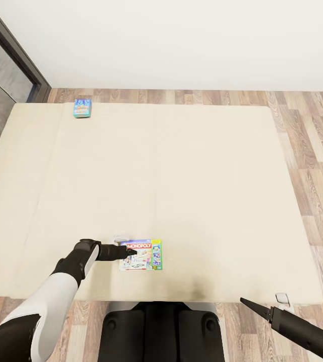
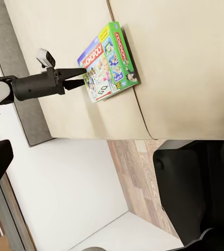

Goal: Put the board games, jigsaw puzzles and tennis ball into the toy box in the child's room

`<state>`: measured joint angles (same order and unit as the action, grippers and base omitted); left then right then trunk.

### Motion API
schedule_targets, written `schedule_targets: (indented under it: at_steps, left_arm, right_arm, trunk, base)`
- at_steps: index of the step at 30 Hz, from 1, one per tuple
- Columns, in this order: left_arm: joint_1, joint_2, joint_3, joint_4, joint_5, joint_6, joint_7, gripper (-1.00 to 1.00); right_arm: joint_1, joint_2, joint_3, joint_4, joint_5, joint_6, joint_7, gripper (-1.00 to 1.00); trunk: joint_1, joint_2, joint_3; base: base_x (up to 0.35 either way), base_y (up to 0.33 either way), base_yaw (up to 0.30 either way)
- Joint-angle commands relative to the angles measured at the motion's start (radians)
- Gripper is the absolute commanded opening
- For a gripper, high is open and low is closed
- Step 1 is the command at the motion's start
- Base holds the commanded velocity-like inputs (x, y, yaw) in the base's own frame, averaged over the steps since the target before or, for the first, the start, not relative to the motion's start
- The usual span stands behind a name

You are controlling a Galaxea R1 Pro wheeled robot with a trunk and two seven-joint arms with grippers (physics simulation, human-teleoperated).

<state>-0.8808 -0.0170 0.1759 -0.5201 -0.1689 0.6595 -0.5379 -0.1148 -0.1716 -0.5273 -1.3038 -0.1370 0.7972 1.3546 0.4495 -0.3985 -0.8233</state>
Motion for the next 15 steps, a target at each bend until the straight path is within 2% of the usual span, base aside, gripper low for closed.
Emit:
schedule_targets:
  at_steps: [1,6,10,15]
  left_arm:
    - [0.0,-0.001,0.008,-0.001,-0.011,0.006,-0.008,1.0]
    - [-0.001,-0.001,0.008,-0.001,-0.011,0.006,-0.008,1.0]
    - [-0.001,-0.005,0.009,0.006,-0.011,0.013,0.014,1.0]
    - [-0.001,-0.006,0.009,0.007,-0.011,0.013,0.046,1.0]
  right_arm:
    - [0.0,0.0,0.0,0.0,-0.003,0.008,0.002,1.0]
    - [0.0,0.0,0.0,0.0,-0.003,0.008,0.002,1.0]
    - [0.0,-0.001,0.0,0.0,-0.003,0.008,0.024,1.0]
    - [0.0,-0.002,0.0,0.0,-0.004,0.008,0.021,1.0]
  trunk:
    - [0.001,-0.002,-0.001]
    - [0.001,-0.002,-0.001]
    - [0.001,-0.002,-0.001]
    - [0.001,-0.002,-0.001]
  base:
    - [0.0,0.0,0.0]
    - [0.0,0.0,0.0]
    - [0.0,0.0,0.0]
    - [0.0,0.0,0.0]
